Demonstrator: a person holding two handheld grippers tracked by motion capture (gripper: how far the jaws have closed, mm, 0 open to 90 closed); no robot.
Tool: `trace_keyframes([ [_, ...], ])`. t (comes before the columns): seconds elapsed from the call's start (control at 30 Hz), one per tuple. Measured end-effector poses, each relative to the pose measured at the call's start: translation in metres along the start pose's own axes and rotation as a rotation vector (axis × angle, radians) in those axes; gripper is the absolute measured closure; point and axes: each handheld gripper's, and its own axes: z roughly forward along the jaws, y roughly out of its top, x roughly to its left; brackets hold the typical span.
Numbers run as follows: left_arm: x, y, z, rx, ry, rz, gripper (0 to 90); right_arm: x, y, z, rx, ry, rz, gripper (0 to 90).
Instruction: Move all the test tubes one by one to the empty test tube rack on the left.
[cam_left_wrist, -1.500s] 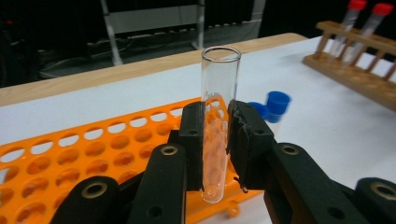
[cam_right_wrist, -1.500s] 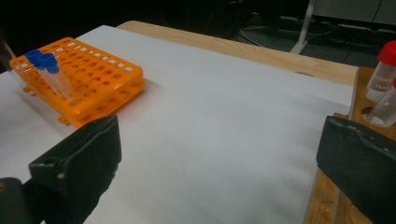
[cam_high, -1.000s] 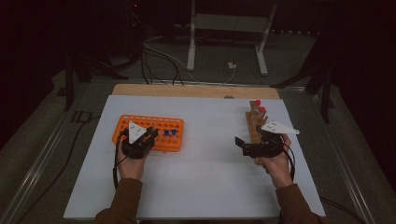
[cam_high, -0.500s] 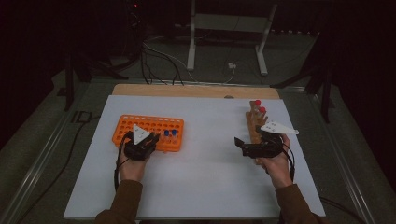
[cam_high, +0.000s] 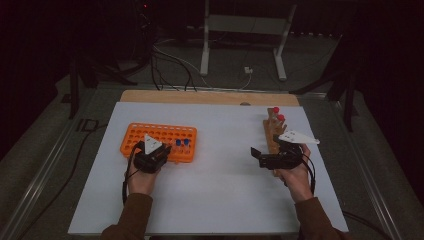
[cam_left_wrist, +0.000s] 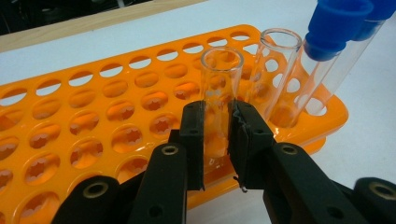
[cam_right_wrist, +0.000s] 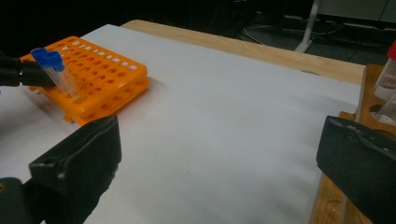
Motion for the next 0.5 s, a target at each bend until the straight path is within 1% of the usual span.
trace_keyframes([
  [0.23,0.0008,-0.0004,-0.0001,0.007,-0.004,-0.006,75.9,-0.0014,0.0007,-0.0007,-0.003,-0.005,0.000,0.5],
  [0.3,0.0014,-0.0007,-0.0007,0.006,-0.008,-0.016,75.2,-0.0016,0.0009,-0.0009,-0.003,-0.006,-0.002,0.5],
  [0.33,0.0019,-0.0011,-0.0014,0.004,-0.008,-0.022,74.1,-0.0019,0.0012,-0.0011,-0.002,-0.007,-0.002,0.5],
  [0.37,0.0024,-0.0021,-0.0025,0.000,-0.011,-0.028,70.2,-0.0026,0.0016,-0.0016,-0.003,-0.009,-0.002,0.5],
  [0.43,0.0037,-0.0045,-0.0050,-0.010,-0.014,-0.039,66.0,-0.0047,0.0029,-0.0029,-0.003,-0.016,-0.004,0.5],
  [0.5,0.0057,-0.0068,-0.0083,-0.026,-0.019,-0.061,62.5,-0.0071,0.0039,-0.0038,-0.003,-0.021,-0.001,0.5],
])
